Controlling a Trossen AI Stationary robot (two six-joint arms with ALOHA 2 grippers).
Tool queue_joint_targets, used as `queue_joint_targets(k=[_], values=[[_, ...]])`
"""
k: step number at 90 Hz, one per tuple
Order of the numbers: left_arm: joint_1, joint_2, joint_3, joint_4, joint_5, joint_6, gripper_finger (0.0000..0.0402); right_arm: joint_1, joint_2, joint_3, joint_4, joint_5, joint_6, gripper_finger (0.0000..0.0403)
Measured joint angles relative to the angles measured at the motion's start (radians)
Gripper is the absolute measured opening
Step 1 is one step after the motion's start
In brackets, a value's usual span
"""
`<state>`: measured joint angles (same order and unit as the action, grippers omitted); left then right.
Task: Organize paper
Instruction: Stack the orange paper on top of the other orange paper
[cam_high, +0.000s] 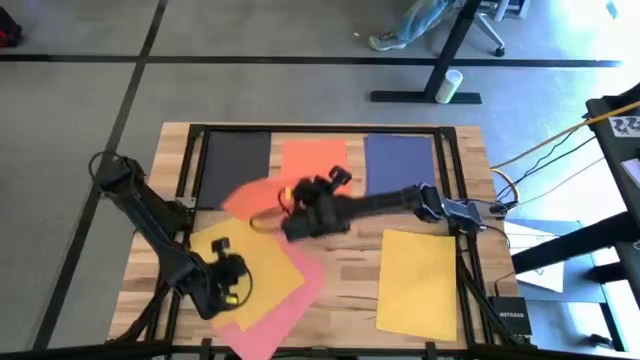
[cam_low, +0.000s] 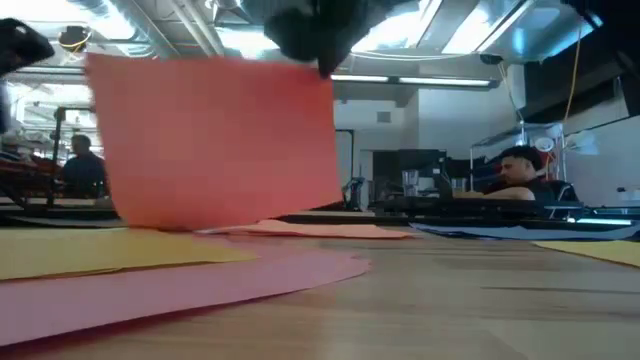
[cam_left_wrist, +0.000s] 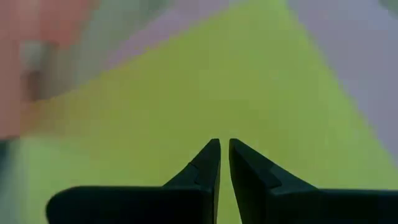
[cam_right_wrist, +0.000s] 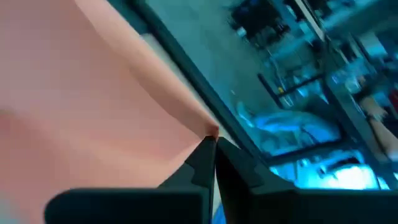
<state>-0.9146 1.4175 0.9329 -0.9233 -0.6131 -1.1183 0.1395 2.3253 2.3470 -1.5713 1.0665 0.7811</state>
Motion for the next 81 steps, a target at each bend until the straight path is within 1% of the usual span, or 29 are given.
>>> queue_joint_targets(k=[12,20,25,38,43,48,57,64,68,72,77,81], values=[[-0.011,-0.103,0.000,-0.150,-0.045,-0.044,0.0020,-0.082,0.000,0.000,0.000,0.114,-0.001,0.0000],[-0.009,-0.159,0.000,-0.223,-0.051,-0.044,0.0020,-0.135,0.000,0.006,0.001,0.127,-0.001,0.0000],[-0.006,-0.185,0.000,-0.263,-0.055,-0.045,0.0020,-0.170,0.000,0.009,0.000,0.087,-0.001,0.0000],[-0.008,-0.228,0.000,-0.394,-0.096,-0.068,0.0020,-0.242,0.000,-0.009,0.000,-0.091,-0.001,0.0000],[-0.008,-0.233,0.000,-0.445,-0.113,-0.080,0.0020,-0.249,0.000,-0.028,0.000,-0.117,-0.001,0.0000],[-0.007,-0.236,0.000,-0.496,-0.133,-0.090,0.0020,-0.247,0.000,-0.047,0.000,-0.082,-0.001,0.0000],[-0.007,-0.236,0.000,-0.581,-0.167,-0.117,0.0020,-0.242,0.000,-0.062,0.000,0.085,0.016,0.0000],[-0.007,-0.236,0.000,-0.637,-0.181,-0.138,0.0020,-0.246,-0.001,-0.062,0.000,0.166,0.040,0.0000],[-0.007,-0.237,0.000,-0.650,-0.186,-0.150,0.0020,-0.257,-0.001,-0.062,0.000,0.173,0.049,0.0000],[-0.007,-0.244,-0.002,-0.646,-0.191,-0.142,0.0020,-0.269,-0.001,-0.062,0.000,0.156,0.050,0.0000],[-0.007,-0.260,-0.009,-0.646,-0.196,-0.123,0.0020,-0.288,-0.001,-0.062,0.000,0.117,0.050,0.0000],[-0.007,-0.272,-0.011,-0.647,-0.198,-0.121,0.0020,-0.302,-0.001,-0.062,0.000,0.057,0.050,0.0000]])
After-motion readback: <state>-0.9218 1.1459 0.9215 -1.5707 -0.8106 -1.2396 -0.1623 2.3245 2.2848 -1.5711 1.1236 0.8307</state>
